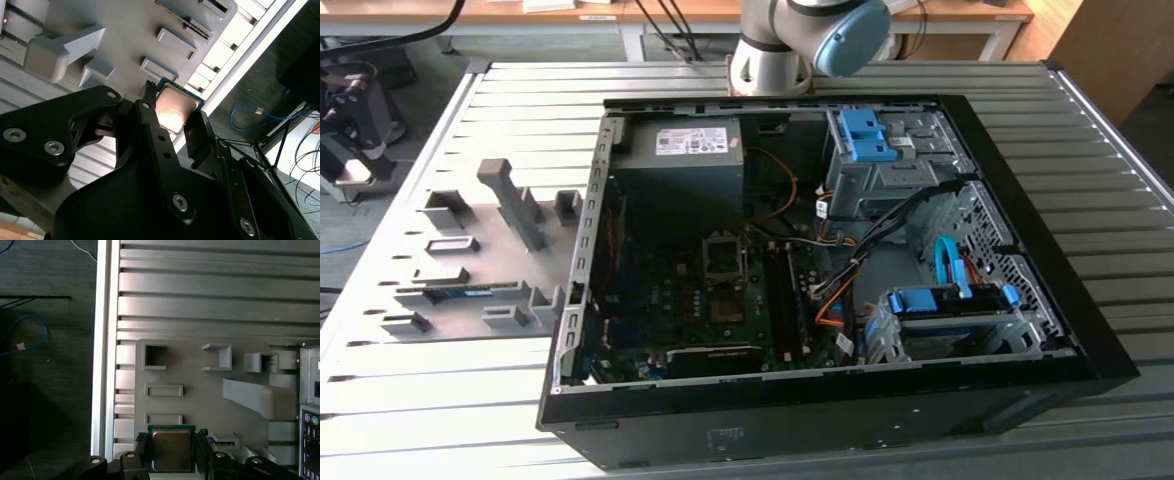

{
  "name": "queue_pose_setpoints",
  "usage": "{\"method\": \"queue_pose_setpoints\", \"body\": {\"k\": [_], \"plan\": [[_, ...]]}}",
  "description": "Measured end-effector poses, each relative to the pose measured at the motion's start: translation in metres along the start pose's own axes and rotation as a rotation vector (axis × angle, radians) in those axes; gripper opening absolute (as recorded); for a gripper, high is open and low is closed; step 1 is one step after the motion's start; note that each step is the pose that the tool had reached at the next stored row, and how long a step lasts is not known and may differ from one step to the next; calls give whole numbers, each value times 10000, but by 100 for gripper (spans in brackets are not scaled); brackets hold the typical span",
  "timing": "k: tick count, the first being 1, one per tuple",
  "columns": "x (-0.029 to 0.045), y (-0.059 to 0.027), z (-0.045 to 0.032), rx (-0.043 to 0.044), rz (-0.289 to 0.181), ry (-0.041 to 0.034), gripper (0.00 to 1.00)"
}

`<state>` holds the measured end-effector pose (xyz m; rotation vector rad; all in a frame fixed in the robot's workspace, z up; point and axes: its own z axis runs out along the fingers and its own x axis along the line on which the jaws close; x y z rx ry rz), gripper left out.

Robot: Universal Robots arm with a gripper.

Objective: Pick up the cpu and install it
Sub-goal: 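Pick up the cpu and move it towards the insertion slot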

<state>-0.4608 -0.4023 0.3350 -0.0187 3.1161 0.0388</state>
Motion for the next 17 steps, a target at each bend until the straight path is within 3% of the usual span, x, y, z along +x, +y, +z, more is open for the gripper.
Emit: {"method": "queue_pose_setpoints", "body": {"k": [8, 17], "plan": [[-3, 3, -113, 0, 0, 0, 47], [-8, 7, -301, 0, 0, 0, 47]]}}
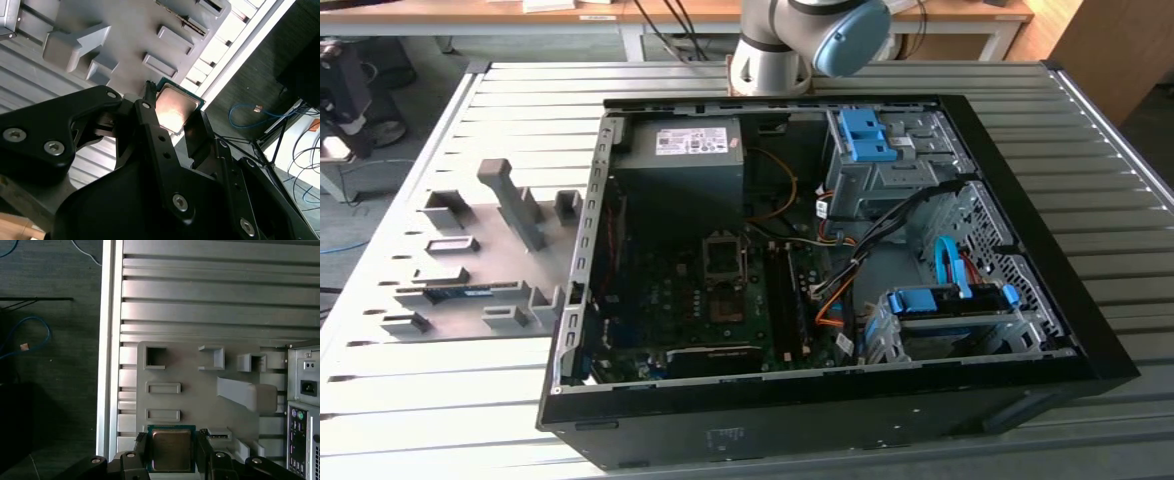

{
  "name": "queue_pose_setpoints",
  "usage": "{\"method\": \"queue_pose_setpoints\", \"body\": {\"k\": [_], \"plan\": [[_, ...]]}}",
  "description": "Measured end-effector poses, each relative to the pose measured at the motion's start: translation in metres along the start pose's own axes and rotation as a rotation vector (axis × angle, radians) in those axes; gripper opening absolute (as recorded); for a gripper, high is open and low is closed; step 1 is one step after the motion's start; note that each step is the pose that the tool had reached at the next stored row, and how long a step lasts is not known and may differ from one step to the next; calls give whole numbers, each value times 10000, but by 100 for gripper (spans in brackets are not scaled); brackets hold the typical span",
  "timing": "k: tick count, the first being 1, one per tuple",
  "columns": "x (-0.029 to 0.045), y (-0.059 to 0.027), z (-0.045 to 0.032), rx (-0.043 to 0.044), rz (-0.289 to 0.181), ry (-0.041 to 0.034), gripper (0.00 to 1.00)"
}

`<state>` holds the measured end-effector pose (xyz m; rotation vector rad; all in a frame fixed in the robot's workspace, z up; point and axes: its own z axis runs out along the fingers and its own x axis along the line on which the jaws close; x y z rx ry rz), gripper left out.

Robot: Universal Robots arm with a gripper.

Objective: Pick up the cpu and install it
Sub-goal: 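Pick up the cpu and move it towards the insertion slot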

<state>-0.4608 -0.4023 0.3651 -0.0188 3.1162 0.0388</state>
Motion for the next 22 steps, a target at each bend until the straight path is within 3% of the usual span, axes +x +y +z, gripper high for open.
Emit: {"method": "queue_pose_setpoints", "body": {"k": [4, 13, 22], "plan": [[-2, 2, -74, 0, 0, 0, 47], [-4, 2, -79, 0, -1, 0, 47], [-121, 0, -75, 0, -1, 1, 47]]}}
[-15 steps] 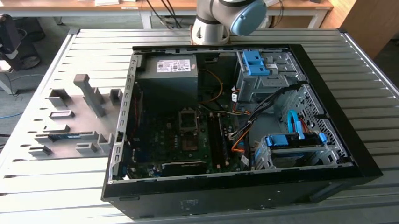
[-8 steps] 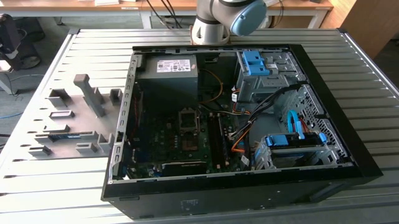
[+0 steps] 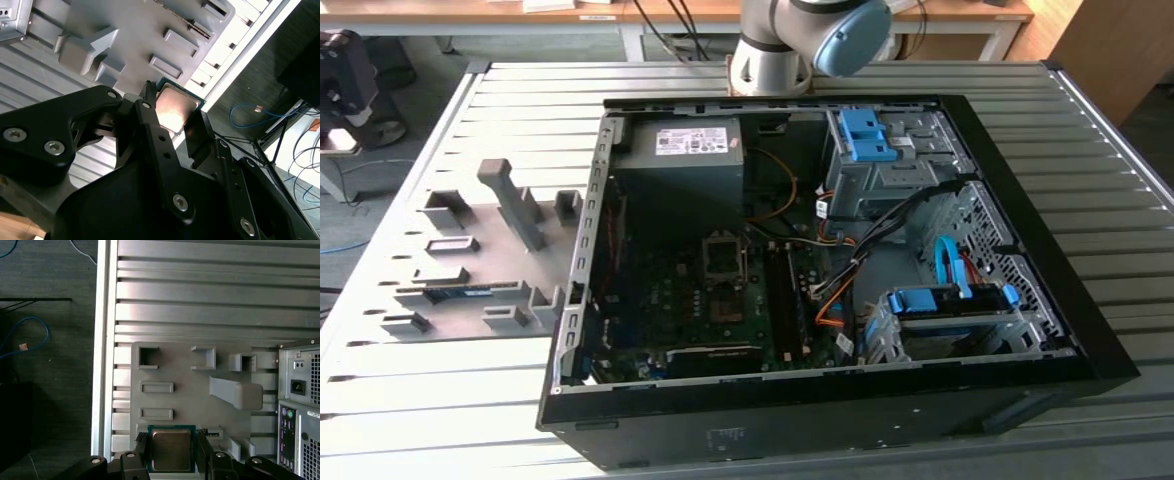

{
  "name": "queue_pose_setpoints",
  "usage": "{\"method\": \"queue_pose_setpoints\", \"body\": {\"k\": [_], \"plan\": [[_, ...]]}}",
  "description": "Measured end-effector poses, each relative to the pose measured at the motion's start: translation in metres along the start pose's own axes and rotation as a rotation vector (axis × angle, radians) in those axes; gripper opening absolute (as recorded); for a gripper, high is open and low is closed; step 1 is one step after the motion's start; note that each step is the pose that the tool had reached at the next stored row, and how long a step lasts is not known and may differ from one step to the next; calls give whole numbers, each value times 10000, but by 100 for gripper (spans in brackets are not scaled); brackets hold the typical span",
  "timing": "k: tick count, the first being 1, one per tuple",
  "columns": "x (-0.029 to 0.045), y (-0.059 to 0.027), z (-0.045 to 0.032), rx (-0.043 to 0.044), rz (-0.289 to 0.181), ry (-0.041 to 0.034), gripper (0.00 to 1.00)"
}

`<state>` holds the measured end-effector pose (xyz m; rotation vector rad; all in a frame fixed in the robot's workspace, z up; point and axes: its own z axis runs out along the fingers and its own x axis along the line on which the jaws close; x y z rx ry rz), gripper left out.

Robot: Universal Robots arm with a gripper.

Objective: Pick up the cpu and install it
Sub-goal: 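Pick up the cpu and move it towards the insertion slot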

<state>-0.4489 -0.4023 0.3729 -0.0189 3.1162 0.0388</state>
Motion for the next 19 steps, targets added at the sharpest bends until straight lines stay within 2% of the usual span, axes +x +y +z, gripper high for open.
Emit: {"method": "queue_pose_setpoints", "body": {"k": [19], "plan": [[-431, -5, 10, 1, 1, 25, 47]]}}
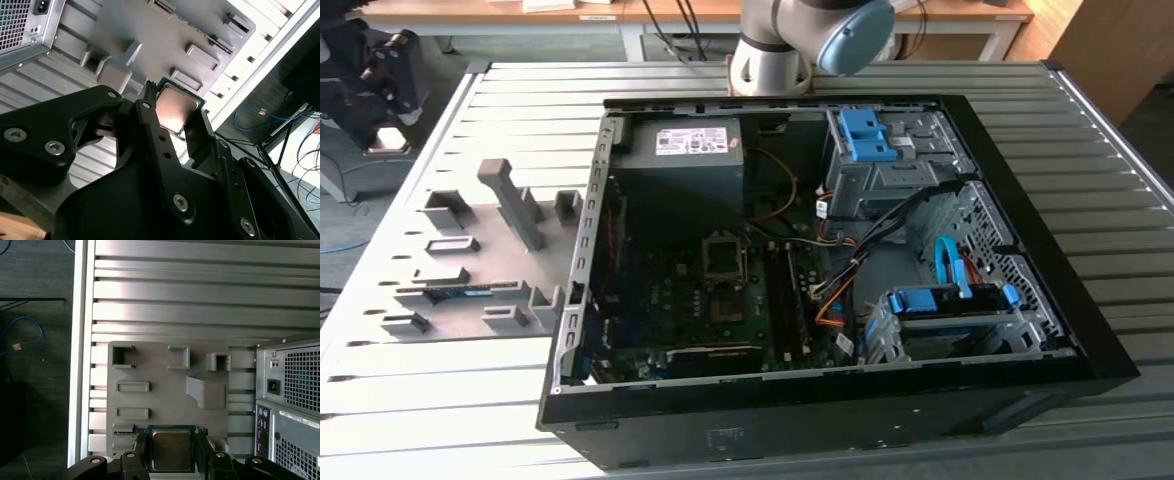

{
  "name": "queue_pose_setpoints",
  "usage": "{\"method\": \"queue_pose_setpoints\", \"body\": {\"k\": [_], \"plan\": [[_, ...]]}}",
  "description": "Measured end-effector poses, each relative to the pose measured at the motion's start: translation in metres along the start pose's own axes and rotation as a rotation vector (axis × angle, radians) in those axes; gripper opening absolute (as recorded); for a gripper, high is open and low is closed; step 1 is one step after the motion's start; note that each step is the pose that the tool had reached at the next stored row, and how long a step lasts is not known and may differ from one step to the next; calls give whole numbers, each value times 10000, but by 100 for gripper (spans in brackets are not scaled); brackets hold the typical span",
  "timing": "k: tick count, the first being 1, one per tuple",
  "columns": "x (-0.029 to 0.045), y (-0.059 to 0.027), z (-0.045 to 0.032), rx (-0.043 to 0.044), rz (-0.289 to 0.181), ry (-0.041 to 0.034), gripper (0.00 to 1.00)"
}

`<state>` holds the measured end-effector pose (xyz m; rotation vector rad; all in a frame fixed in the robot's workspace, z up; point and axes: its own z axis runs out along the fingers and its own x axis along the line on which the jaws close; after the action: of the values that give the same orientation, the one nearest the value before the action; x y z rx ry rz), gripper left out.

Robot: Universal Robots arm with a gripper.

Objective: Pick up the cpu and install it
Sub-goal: 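Pick up the cpu and move it towards the insertion slot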

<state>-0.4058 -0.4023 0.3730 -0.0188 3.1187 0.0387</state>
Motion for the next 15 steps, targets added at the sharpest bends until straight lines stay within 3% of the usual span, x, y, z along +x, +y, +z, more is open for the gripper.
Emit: {"method": "queue_pose_setpoints", "body": {"k": [15], "plan": [[-334, -4, 8, -1, 0, 17, 47]]}}
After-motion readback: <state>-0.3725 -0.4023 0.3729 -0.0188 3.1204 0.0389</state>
